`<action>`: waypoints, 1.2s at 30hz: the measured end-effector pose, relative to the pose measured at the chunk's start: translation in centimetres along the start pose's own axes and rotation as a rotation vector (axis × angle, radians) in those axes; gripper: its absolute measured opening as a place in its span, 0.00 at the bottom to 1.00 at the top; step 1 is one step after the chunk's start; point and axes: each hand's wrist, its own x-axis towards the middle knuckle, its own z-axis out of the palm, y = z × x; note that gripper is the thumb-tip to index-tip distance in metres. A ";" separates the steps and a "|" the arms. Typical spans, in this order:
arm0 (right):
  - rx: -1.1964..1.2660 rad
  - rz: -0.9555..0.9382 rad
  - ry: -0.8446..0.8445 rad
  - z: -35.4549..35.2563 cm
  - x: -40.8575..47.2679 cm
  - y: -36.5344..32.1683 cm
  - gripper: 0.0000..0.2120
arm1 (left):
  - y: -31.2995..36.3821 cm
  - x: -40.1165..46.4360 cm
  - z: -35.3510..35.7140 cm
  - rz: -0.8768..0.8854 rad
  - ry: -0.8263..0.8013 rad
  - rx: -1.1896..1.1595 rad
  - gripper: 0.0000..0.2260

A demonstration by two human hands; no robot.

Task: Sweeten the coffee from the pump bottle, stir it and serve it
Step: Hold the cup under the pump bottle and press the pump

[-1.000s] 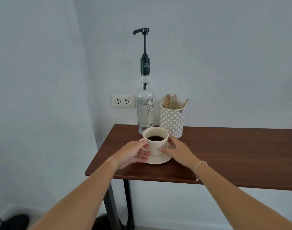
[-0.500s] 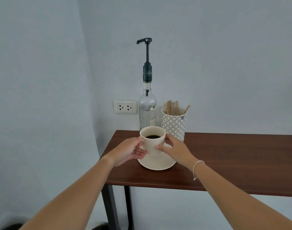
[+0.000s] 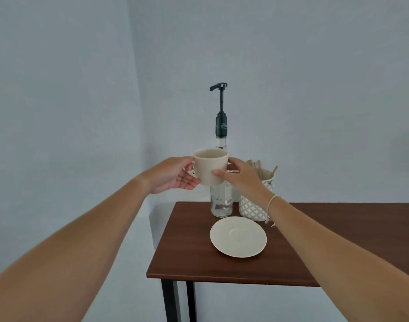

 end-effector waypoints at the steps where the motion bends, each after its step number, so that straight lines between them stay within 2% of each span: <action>1: -0.005 -0.004 0.010 0.0 0.4 -0.7 0.28 | 0.7 0.2 -0.5 0.005 -0.003 0.011 0.16; 6: -0.011 -0.020 0.051 -0.8 2.2 -3.2 0.28 | 4.0 1.1 -1.9 0.038 -0.024 0.043 0.16; 10: -0.004 -0.031 0.019 -2.0 3.2 -4.3 0.26 | 5.6 1.7 -2.0 0.054 -0.010 0.051 0.16; 15: 0.019 -0.038 -0.072 -4.3 5.0 -5.6 0.19 | 7.0 2.4 -1.7 0.061 0.028 0.045 0.15; 18: 0.078 -0.052 -0.002 -5.7 6.7 -6.8 0.09 | 7.6 2.8 -1.7 0.063 0.034 0.043 0.15; 20: 0.056 -0.047 0.088 -6.2 8.6 -8.0 0.14 | 8.0 3.1 -1.8 0.064 0.042 0.037 0.15; 22: 0.034 -0.033 0.181 -6.4 10.8 -9.5 0.25 | 8.5 3.3 -1.9 0.064 0.050 0.033 0.15; 24: 0.045 -0.014 0.237 -6.2 12.8 -10.8 0.28 | 9.0 3.5 -2.2 0.057 0.059 0.041 0.15; 26: 0.097 0.014 0.225 -5.5 14.4 -11.7 0.25 | 9.5 3.7 -2.5 0.053 0.068 0.046 0.16; 28: 0.137 0.067 0.200 -4.8 15.6 -12.1 0.17 | 9.8 3.8 -2.8 0.050 0.080 0.056 0.16; 33: 0.226 0.201 0.060 -3.3 17.7 -11.8 0.19 | 10.3 4.1 -3.5 0.051 0.118 0.066 0.16; 36: 0.217 0.180 0.072 -2.5 18.4 -11.4 0.12 | 10.4 4.4 -3.9 0.053 0.127 0.073 0.16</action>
